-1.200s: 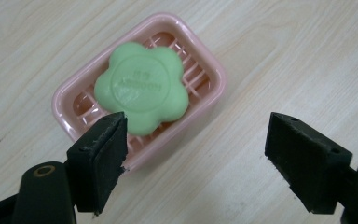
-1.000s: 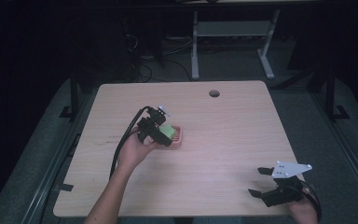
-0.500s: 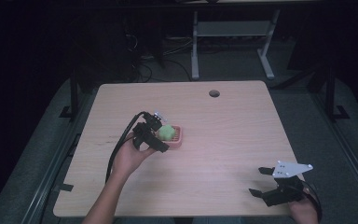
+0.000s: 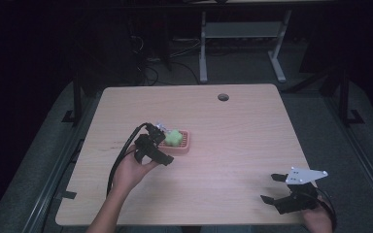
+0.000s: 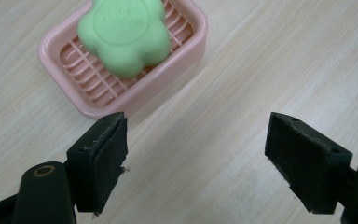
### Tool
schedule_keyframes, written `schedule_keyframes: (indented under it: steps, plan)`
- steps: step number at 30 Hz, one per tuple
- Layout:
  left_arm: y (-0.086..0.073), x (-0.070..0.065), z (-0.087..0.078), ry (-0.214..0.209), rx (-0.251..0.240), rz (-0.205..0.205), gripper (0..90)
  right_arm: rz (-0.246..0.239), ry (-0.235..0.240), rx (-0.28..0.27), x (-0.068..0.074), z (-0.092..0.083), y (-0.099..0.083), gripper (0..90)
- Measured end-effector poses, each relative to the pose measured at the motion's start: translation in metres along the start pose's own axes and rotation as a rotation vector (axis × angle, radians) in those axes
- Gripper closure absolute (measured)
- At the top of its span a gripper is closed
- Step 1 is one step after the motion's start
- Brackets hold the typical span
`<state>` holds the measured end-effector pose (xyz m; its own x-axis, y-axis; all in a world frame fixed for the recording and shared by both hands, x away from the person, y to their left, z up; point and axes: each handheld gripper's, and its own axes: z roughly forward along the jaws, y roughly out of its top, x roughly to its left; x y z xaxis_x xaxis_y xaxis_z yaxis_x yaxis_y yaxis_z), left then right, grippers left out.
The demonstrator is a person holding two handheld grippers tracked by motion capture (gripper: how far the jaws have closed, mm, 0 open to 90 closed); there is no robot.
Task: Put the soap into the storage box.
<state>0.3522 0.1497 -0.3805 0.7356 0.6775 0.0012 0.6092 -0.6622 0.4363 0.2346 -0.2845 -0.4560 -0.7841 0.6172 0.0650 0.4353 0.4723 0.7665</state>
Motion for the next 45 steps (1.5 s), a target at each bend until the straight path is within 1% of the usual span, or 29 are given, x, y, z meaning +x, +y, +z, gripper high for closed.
schedule_keyframes:
  steps: [3,8,12,15,17,18,20,24,29,31,32,33,37,38,39,40,42,44,45]
  plan:
    - [-0.005,-0.002,0.000,-0.006,-0.006,-0.002,20.8,0.006,-0.004,0.000,-0.001,0.000,-0.001,13.8]
    - [-0.012,-0.006,0.000,-0.008,-0.010,0.004,20.8,0.001,-0.005,-0.001,-0.001,0.000,-0.001,13.8]
    - [-0.018,-0.009,-0.003,-0.013,-0.022,0.008,20.7,0.001,-0.005,-0.003,-0.002,-0.001,-0.001,13.8]
    - [-0.021,-0.012,-0.004,-0.011,-0.031,0.011,20.7,0.005,-0.006,-0.003,-0.002,-0.001,-0.001,13.8]
    - [-0.024,-0.014,-0.004,-0.009,-0.030,0.014,20.7,0.003,-0.003,-0.003,-0.001,0.000,-0.001,13.8]
    - [-0.026,-0.015,-0.004,0.000,-0.028,0.017,20.7,0.003,-0.005,0.002,-0.001,0.000,-0.001,13.8]
    - [-0.029,-0.016,-0.003,-0.002,-0.026,0.017,20.8,0.008,-0.005,0.004,-0.001,0.000,-0.001,13.8]
    - [-0.039,-0.015,-0.002,-0.016,-0.029,0.002,20.7,0.005,-0.005,0.004,-0.001,0.000,-0.001,13.8]
    - [-0.051,-0.016,-0.003,-0.013,-0.034,-0.014,20.8,0.006,-0.005,0.001,-0.001,0.001,-0.001,13.8]
    - [-0.055,-0.017,-0.004,-0.007,-0.037,-0.011,20.8,0.003,-0.005,0.002,-0.001,0.001,-0.001,13.8]
    - [-0.057,-0.018,-0.004,-0.010,-0.035,-0.018,20.8,0.003,-0.005,0.003,-0.001,0.001,-0.002,13.8]
    - [-0.059,-0.018,-0.004,-0.009,-0.034,-0.008,20.8,0.002,-0.005,0.003,-0.001,0.001,-0.002,13.8]
    - [-0.066,-0.021,-0.005,-0.010,-0.039,-0.010,20.8,0.007,-0.005,0.003,-0.002,0.002,-0.002,13.8]
    - [-0.068,-0.022,-0.004,-0.013,-0.040,-0.015,20.8,0.005,-0.006,0.005,-0.002,0.002,-0.002,13.8]
    - [-0.069,-0.023,-0.005,-0.012,-0.037,-0.004,20.8,0.007,-0.006,0.006,-0.001,0.002,-0.002,13.8]
    - [-0.070,-0.024,-0.005,-0.013,-0.038,-0.002,20.8,0.007,-0.006,0.008,-0.001,0.002,-0.002,13.8]
    - [-0.073,-0.026,-0.005,-0.012,-0.041,-0.007,20.8,0.006,-0.006,0.008,-0.001,0.002,-0.002,13.8]
    - [-0.076,-0.028,-0.005,-0.010,-0.045,0.003,20.9,0.005,-0.006,0.009,-0.002,0.002,-0.002,13.8]
    - [-0.078,-0.029,-0.005,-0.013,-0.047,0.000,20.9,0.005,-0.006,0.008,-0.002,0.002,-0.002,13.8]
